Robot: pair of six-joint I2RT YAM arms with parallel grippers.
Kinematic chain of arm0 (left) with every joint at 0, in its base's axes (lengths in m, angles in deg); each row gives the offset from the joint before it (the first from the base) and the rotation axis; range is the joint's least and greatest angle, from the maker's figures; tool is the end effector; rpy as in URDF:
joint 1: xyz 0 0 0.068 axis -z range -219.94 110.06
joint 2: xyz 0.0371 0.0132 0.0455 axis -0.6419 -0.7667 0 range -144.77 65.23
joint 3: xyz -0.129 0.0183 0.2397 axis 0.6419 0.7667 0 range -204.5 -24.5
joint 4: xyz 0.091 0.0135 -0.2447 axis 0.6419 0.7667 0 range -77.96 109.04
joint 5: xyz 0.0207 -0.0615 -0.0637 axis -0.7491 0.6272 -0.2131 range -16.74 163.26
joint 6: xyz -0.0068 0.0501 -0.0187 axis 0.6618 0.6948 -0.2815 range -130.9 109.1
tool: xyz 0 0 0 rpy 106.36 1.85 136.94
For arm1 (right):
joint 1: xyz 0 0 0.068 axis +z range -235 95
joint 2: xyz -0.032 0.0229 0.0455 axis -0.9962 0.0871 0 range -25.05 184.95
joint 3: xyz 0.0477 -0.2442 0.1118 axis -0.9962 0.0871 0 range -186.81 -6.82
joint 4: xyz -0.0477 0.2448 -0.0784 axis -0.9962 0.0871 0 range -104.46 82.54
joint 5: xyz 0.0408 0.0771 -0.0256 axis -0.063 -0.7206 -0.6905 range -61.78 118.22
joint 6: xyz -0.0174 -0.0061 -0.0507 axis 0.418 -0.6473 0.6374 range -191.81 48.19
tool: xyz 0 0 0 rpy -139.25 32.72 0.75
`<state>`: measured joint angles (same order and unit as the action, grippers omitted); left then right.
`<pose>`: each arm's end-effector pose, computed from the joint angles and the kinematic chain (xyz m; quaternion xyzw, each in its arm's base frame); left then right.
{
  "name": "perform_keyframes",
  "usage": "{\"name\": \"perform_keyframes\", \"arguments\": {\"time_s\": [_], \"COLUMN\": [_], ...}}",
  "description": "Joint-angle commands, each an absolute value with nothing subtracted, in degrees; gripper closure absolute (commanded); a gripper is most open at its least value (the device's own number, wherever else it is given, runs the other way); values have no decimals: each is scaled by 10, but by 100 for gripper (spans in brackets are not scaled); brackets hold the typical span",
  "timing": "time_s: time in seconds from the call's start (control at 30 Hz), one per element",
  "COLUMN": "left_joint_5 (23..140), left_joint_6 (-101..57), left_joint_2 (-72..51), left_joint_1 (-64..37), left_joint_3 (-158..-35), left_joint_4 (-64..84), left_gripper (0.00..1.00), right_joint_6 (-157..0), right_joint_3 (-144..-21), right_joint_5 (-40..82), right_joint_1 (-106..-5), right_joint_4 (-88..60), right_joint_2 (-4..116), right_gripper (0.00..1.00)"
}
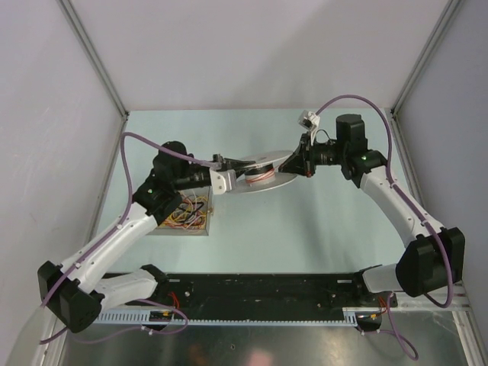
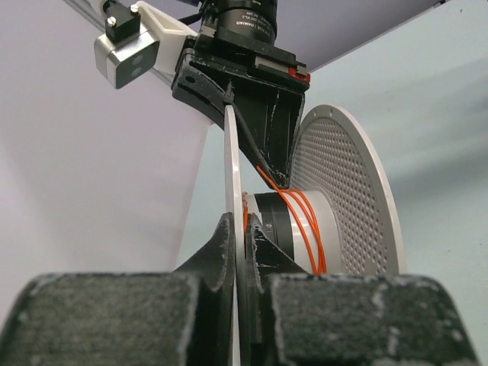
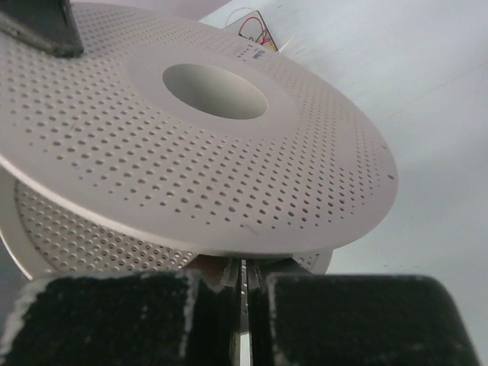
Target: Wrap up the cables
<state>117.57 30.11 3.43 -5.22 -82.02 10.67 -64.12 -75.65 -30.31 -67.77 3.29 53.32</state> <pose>0.1858 -0.1590 0.3826 0.6172 0.3705 -0.2379 0.6520 0.2782 0.1181 0.3481 -0.4091 0.6726 0.4538 0.4176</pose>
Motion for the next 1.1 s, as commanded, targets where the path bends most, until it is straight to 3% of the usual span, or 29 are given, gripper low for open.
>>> {"name": "perform_keyframes", "arguments": {"time_s": [0.0, 0.47, 0.8, 1.07], "left_joint_5": [1211, 1195, 1191, 1198], "left_joint_6": [348, 415, 407, 421], "left_joint_2": [73, 70, 73, 68], "left_joint_1": [-34, -7, -8, -8], "left_joint_3": [-821, -808, -803, -803], "left_joint_4": [76, 76, 76, 76], "left_gripper": [100, 100, 100, 100], "right_joint_6": [-731, -896, -772, -757], "right_joint_3": [-735, -685, -681, -681], "right_joint_5": [-247, -273, -310, -314], "right_joint_1": [-716, -734, -739, -735], "right_joint_4": [-38, -121, -43, -35], "right_joint_2": [541, 538, 510, 506], "right_gripper": [100, 100, 100, 100]}}
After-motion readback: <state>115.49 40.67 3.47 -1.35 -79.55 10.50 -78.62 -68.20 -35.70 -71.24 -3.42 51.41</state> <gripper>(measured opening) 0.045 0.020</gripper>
